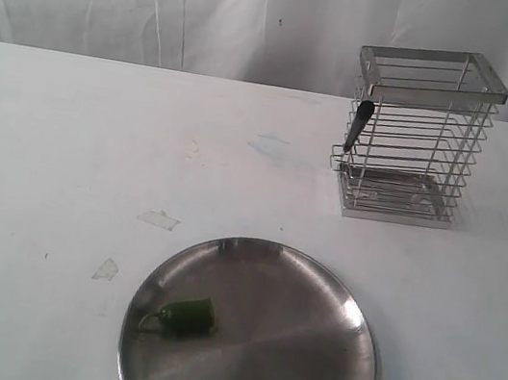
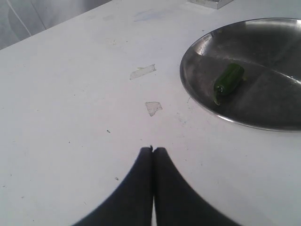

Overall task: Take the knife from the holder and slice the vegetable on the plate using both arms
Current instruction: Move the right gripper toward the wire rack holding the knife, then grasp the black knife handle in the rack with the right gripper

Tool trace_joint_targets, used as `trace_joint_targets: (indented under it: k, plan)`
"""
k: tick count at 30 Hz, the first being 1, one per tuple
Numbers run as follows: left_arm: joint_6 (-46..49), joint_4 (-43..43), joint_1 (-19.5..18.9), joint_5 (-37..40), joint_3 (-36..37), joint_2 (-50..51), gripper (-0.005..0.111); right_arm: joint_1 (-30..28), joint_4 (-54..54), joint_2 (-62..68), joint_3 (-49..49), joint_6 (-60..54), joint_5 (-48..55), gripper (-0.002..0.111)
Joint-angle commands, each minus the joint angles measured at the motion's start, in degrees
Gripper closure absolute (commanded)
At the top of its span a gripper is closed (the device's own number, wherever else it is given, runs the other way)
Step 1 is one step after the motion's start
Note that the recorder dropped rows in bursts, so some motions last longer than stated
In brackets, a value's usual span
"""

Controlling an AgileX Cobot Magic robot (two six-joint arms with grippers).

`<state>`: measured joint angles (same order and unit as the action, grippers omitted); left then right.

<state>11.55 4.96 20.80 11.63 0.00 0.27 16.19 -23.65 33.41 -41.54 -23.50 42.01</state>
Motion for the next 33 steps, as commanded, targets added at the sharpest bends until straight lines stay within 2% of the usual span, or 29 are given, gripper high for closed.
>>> trace_joint_targets:
  k: [1, 4, 7, 13, 19, 25, 33]
  plan:
    - [0.00, 0.48, -0.14, 0.43, 0.00, -0.27, 0.106, 1.34, 0.33, 12.48, -6.31, -0.86, 0.27, 0.084]
    - [0.00, 0.48, -0.14, 0.43, 0.00, -0.27, 0.106, 1.39, -0.37, 21.37, -11.05, 0.44, -1.63, 0.067]
    - [0.00, 0.48, -0.14, 0.43, 0.00, -0.27, 0.106, 1.39, -0.52, 30.14, -15.53, 6.02, -5.23, 0.059]
    - [0.00, 0.48, -0.14, 0.43, 0.00, -0.27, 0.106, 1.39, -2.49, 46.79, -25.55, 10.85, -6.13, 0.059]
    - [-0.04, 0.58, -0.14, 0.43, 0.00, -0.27, 0.106, 1.39, -3.34, 58.10, -33.03, 14.30, -6.88, 0.059]
    - [-0.17, 0.72, -0.14, 0.43, 0.00, -0.27, 0.106, 1.39, -1.77, 62.47, -36.96, 14.72, -8.10, 0.059]
    - [-0.29, 0.84, -0.14, 0.43, 0.00, -0.27, 0.106, 1.39, 3.22, 62.75, -37.23, 16.25, -5.05, 0.059]
